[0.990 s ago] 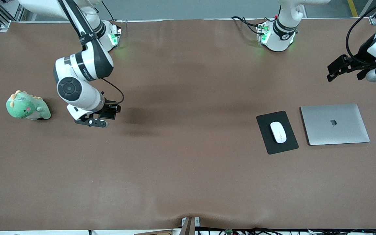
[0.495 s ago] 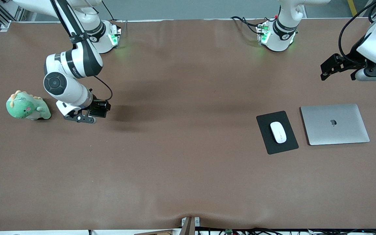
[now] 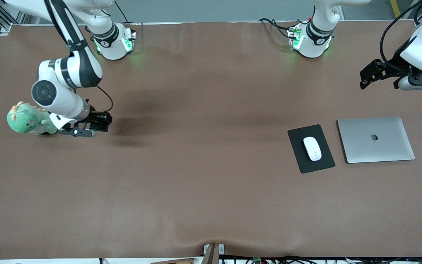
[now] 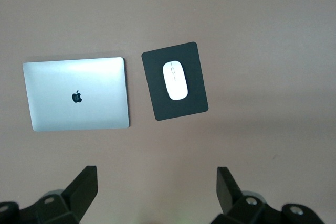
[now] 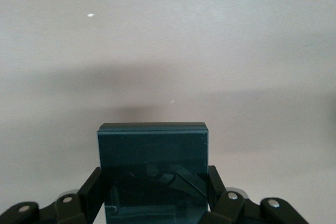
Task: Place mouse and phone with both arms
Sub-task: 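Carry the black phone with the right gripper toward the green plush, then lower the phone beside the plush toy and open the right gripper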
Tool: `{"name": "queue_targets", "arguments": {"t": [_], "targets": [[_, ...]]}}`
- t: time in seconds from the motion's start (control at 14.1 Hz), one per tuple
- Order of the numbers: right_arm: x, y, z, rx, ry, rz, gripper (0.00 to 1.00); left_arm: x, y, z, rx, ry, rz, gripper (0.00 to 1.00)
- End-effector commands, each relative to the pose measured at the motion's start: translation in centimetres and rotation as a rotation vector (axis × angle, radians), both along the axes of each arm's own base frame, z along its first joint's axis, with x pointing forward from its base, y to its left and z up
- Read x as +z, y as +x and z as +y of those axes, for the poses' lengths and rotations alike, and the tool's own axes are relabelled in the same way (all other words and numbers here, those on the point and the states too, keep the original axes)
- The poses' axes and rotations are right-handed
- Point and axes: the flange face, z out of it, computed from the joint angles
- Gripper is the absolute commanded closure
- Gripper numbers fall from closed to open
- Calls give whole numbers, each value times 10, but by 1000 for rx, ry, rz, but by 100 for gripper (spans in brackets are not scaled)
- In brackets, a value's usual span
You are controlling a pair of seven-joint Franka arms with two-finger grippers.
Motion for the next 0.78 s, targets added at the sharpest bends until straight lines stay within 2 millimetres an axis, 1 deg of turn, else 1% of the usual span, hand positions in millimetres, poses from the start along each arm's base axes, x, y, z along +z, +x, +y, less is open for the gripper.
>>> {"name": "queue_targets", "arguments": {"t": [0.0,0.14,0.28,0.49,0.71], "targets": [[-9,-23,-27,28,19,-27,100,9,-6,3,6,-10,-4,0],[-20,-30,-56,65,31,-53,100,10,-6,4,9,-11,-5,0],[-29,-34,-78,84,40,-61,100,14,-4,2,6,-12,-16,0],[-52,-46,-98,111,48,-93,100,10,-3,1,8,-9,-7,0],[-79,-51,-121,137,64,-107,100,9,-3,0,14,-9,-5,0]]}}
